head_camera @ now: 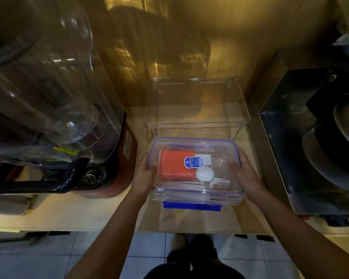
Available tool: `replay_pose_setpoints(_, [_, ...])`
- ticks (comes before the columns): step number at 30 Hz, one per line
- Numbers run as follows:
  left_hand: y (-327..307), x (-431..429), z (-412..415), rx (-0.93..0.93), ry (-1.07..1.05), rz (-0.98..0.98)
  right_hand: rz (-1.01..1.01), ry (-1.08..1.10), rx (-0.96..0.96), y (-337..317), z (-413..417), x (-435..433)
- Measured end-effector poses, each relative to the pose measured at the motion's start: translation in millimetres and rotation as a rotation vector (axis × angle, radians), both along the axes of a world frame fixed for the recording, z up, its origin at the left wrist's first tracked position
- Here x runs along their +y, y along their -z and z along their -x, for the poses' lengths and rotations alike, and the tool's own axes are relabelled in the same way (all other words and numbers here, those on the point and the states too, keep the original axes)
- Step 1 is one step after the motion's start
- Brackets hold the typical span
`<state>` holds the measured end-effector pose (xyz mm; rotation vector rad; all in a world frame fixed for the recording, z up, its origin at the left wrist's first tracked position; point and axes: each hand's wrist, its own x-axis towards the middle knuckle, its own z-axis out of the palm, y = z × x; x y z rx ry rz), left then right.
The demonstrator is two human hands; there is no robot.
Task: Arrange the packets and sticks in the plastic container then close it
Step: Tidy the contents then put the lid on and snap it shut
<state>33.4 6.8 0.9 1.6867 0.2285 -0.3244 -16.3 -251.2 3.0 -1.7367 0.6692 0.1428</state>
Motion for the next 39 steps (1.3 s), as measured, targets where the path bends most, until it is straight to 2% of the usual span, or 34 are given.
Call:
replay_pose_setpoints(8, [10, 11, 2, 0.055, 0.009, -0.014, 0.064, -0.032, -0.036, 1, 10, 10])
replay_pose_setpoints(14, [17, 14, 18, 0.006, 0.055, -0.048, 0.152, -0.06, -0.048, 3, 14, 11])
replay_pose_setpoints(17, [15, 10, 21, -0.095, 0.115, -0.197, 0.186, -0.069, -0.056, 3, 15, 12])
replay_pose_setpoints(22, [19, 8, 26, -0.274, 0.191, -0.571, 0.271, -0.093, -0.051, 4, 19, 12])
replay_pose_setpoints(24, [19, 9, 27, -0.327, 0.218, -0.709, 0.389, -0.116, -0.028, 4, 20, 12])
replay_pose_setpoints(27, [11, 8, 23, -0.513, 0.28, -0.966, 0.699, -0.185, -0.028, 4, 17, 8])
replay_pose_setpoints(30, [1, -6, 15, -0.585, 0.397, -1.037, 0.843, -0.26, -0.067, -1, 8, 4])
replay_pose_setpoints(34, [4, -41, 12, -0.519, 0.602, -1.117, 0.871, -0.319, -0.085, -8, -17, 3])
replay_pose_setpoints(39, [17, -46, 19, -0.519, 0.634, -1.139, 0.98, -0.398, 0.001, -15, -53, -1])
